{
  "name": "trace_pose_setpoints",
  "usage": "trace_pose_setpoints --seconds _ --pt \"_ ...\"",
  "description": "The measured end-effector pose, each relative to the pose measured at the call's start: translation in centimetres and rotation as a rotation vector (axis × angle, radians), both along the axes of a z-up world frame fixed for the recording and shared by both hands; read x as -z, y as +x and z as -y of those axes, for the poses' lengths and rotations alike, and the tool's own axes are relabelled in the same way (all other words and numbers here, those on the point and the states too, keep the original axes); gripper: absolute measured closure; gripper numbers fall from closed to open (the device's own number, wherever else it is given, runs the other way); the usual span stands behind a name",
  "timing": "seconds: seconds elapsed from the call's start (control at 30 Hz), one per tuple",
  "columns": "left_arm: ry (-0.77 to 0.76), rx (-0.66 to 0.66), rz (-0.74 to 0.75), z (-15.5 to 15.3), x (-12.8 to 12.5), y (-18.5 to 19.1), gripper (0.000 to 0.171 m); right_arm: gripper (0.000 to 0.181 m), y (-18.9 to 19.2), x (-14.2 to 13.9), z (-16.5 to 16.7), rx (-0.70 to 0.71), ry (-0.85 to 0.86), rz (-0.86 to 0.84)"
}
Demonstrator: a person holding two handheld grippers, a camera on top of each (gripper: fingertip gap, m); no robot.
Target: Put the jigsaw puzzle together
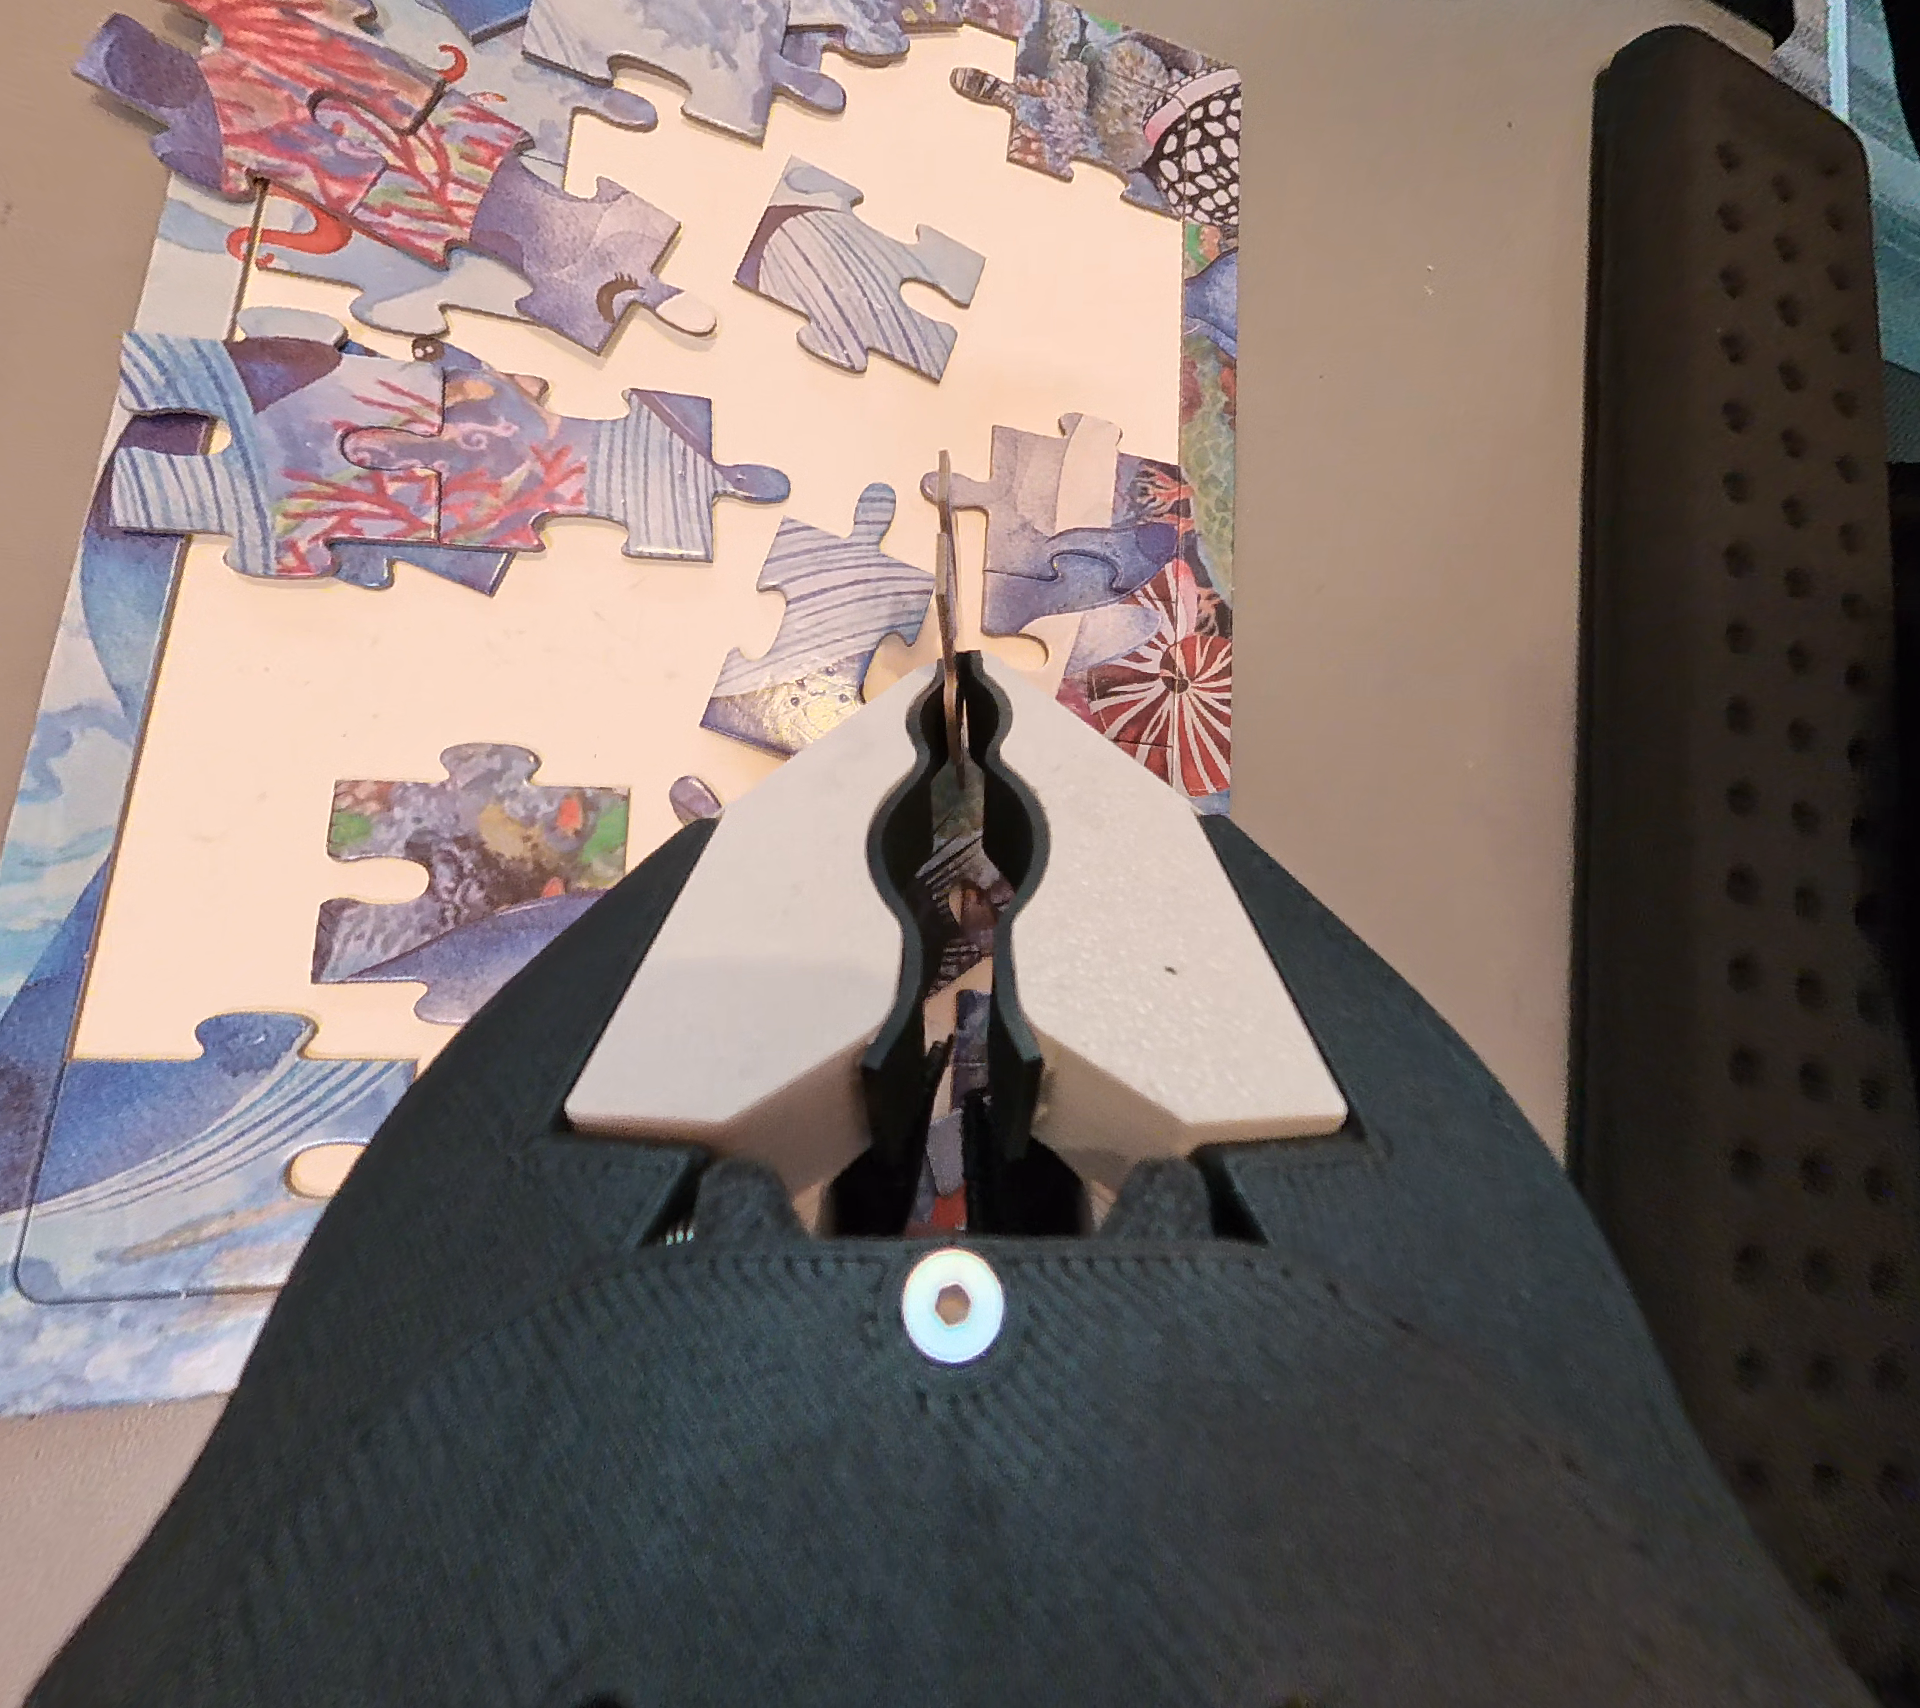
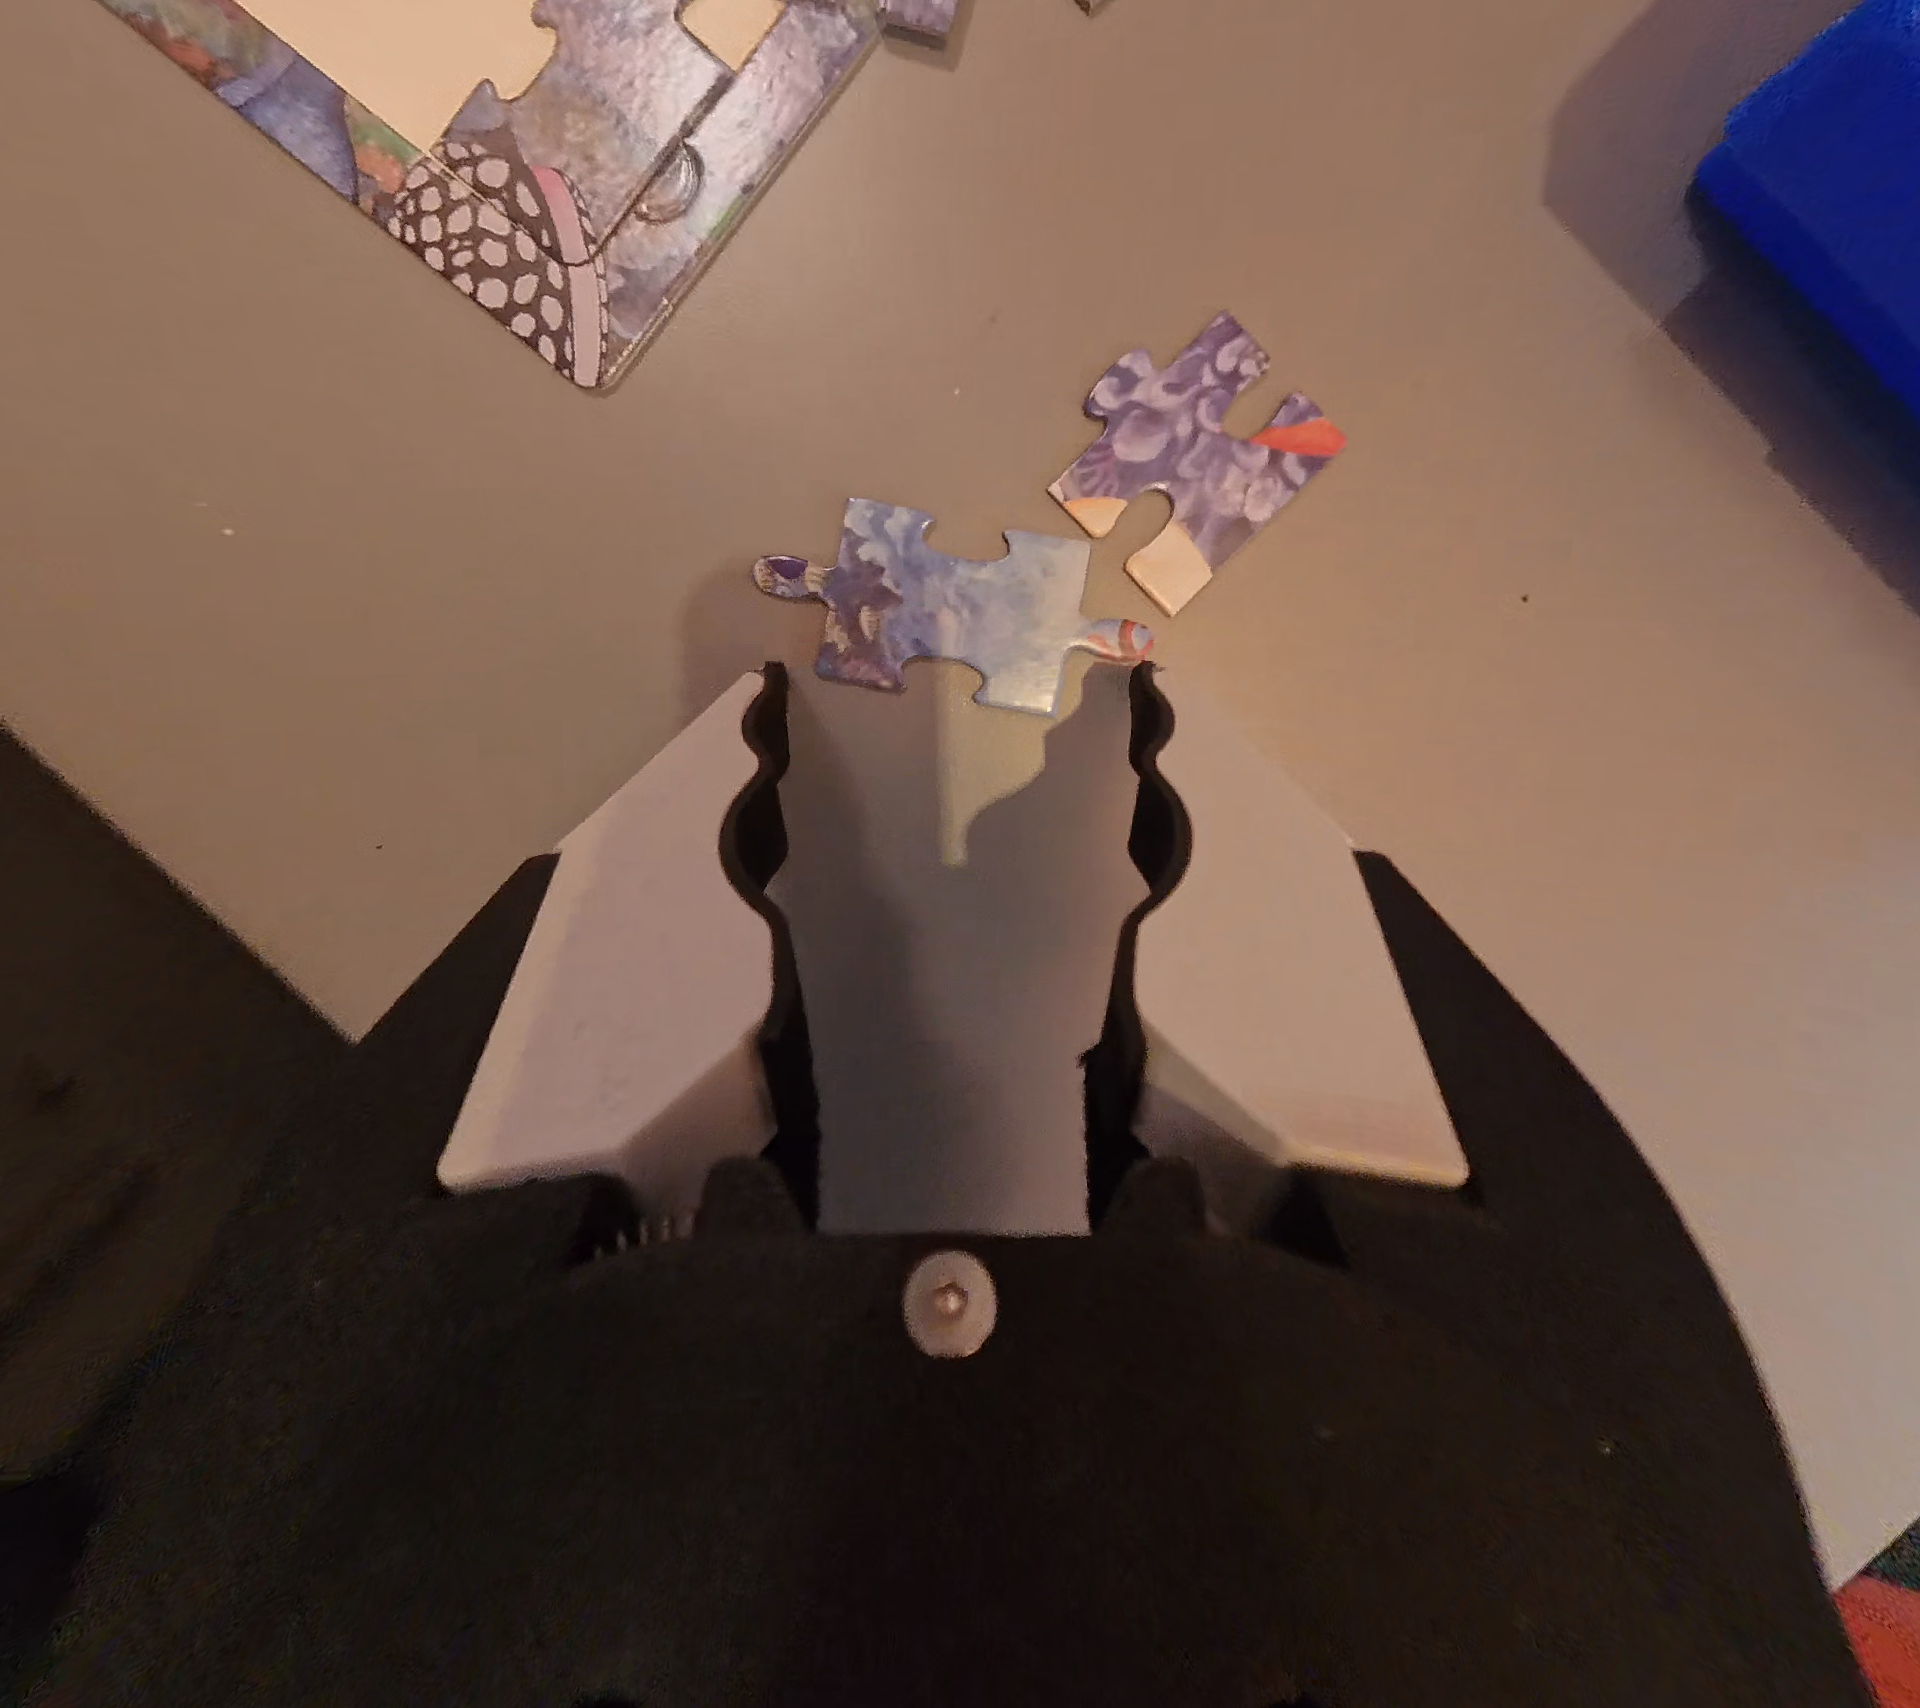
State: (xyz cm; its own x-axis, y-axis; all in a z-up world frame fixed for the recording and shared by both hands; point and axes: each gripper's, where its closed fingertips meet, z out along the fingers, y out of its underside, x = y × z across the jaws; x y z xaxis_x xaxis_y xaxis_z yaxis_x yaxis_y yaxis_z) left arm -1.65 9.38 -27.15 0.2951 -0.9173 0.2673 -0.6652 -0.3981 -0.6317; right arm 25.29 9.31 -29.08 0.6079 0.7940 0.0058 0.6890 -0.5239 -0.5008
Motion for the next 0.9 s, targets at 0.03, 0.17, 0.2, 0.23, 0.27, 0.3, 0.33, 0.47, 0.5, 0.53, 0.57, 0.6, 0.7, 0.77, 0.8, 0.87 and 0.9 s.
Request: trace_pose_setpoints --seconds 0.03,0.17,0.2,0.23,0.27,0.3,0.33,0.47,0.5,0.53,0.57,0.6,0.7,0.77,0.8,0.87,0.9 --pt "-0.001 0.001 -0.001 0.0 0.0 0.0 0.171 0.12 -0.2 0.0 0.1 0.009 0.007 -0.012" --pt "-0.003 0.001 -0.003 0.1 0.1 0.0 0.171 0.131 -0.7 0.0 0.2 0.044 0.024 -0.057" --pt "-0.003 0.001 -0.003 0.1 0.1 0.0 0.171 0.132 -0.6 0.0 0.2 0.048 0.025 -0.061" --pt "-0.003 0.001 -0.002 0.1 0.1 0.0 0.171 0.136 -0.6 0.0 0.2 0.043 0.024 -0.058" --pt "-0.002 0.0 -0.001 0.1 0.1 0.0 0.171 0.136 -0.5 0.0 0.2 0.042 0.022 -0.052" --pt "0.0 0.0 -0.001 0.1 0.0 0.0 0.171 0.136 -0.4 0.0 0.2 0.042 0.02 -0.05" --pt "0.0 0.0 0.0 0.1 -0.1 0.0 0.171 0.136 -0.4 0.0 0.3 0.039 0.019 -0.05" --pt "0.002 -0.002 0.001 0.1 -0.2 -0.2 0.171 0.137 0.2 0.0 0.9 0.013 -0.001 -0.035" --pt "0.001 -0.003 0.001 0.1 -0.2 -0.3 0.171 0.137 0.6 0.0 1.2 0.01 -0.011 -0.03" --pt "0.0 -0.002 0.0 0.1 -0.2 -0.3 0.171 0.136 0.9 0.0 1.6 0.004 -0.024 -0.028" --pt "-0.001 -0.001 0.001 0.1 -0.2 -0.3 0.171 0.136 1.2 0.0 1.9 0.002 -0.041 -0.028" --pt "-0.003 -0.001 0.002 0.1 -0.2 -0.3 0.171 0.136 1.5 -0.1 2.2 -0.004 -0.052 -0.022" --pt "-0.007 0.006 0.006 0.2 -0.2 0.0 0.171 0.126 2.1 -0.7 1.9 0.01 -0.016 -0.009" --pt "-0.017 0.014 0.023 0.4 -0.4 0.5 0.171 0.125 0.9 -1.8 1.6 -0.016 0.026 -0.043" --pt "-0.021 0.021 0.033 0.5 -0.6 0.9 0.171 0.127 -0.2 -2.6 1.4 -0.039 0.055 -0.069" --pt "-0.028 0.037 0.05 0.8 -0.8 1.7 0.171 0.131 -3.9 -4.4 1.1 -0.109 0.111 -0.178" --pt "-0.03 0.047 0.055 1.0 -0.9 2.2 0.171 0.134 -6.1 -5.3 1.2 -0.152 0.117 -0.243"
